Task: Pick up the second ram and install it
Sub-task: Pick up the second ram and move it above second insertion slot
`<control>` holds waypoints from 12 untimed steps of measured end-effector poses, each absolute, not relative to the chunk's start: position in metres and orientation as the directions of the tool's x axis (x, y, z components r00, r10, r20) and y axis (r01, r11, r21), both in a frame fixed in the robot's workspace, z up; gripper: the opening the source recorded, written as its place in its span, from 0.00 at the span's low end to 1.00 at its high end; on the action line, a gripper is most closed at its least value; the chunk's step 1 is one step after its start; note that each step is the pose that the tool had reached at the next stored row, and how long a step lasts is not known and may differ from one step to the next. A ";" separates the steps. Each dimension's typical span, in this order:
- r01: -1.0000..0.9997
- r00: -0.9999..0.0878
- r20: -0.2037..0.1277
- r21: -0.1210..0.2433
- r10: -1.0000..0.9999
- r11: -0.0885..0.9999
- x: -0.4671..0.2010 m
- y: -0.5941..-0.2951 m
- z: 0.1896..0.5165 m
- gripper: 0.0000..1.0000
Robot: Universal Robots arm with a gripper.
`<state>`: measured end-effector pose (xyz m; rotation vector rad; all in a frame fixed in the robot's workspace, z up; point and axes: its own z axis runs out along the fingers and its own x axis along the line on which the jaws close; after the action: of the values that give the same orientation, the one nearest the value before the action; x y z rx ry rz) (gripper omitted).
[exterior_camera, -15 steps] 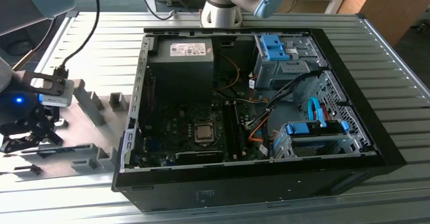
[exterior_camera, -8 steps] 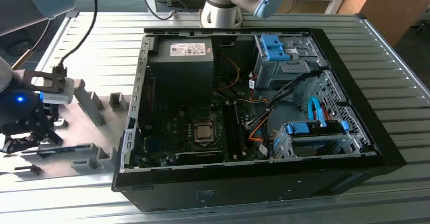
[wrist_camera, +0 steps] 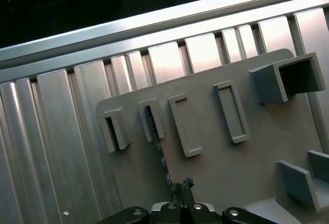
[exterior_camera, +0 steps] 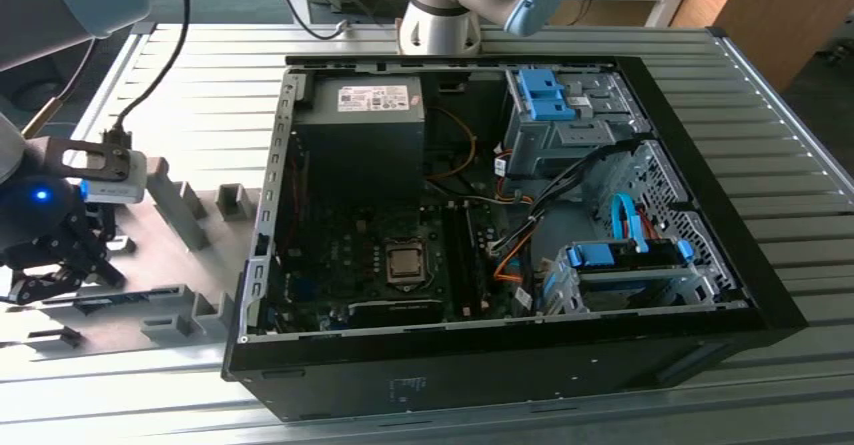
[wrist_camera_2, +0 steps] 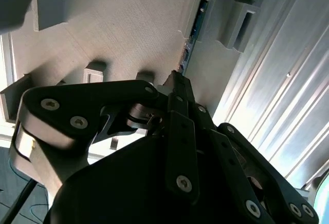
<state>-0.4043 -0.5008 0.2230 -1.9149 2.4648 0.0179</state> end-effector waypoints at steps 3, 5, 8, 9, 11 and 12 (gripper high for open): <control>-0.973 -0.232 -0.023 -0.003 -0.973 0.232 -0.404 -0.501 0.223 0.11; -0.975 -0.222 -0.023 -0.003 -0.975 0.222 -0.404 -0.501 0.223 0.11; -0.978 -0.207 -0.023 -0.003 -0.978 0.207 -0.404 -0.501 0.223 0.11; -0.979 -0.202 -0.023 -0.003 -0.979 0.202 -0.404 -0.501 0.223 0.11; -0.981 -0.193 -0.023 -0.003 -0.981 0.193 -0.404 -0.501 0.223 0.11; -0.982 -0.189 -0.023 -0.003 -0.982 0.189 -0.404 -0.501 0.223 0.11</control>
<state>-0.4043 -0.5008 0.2230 -1.9877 2.4070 0.0189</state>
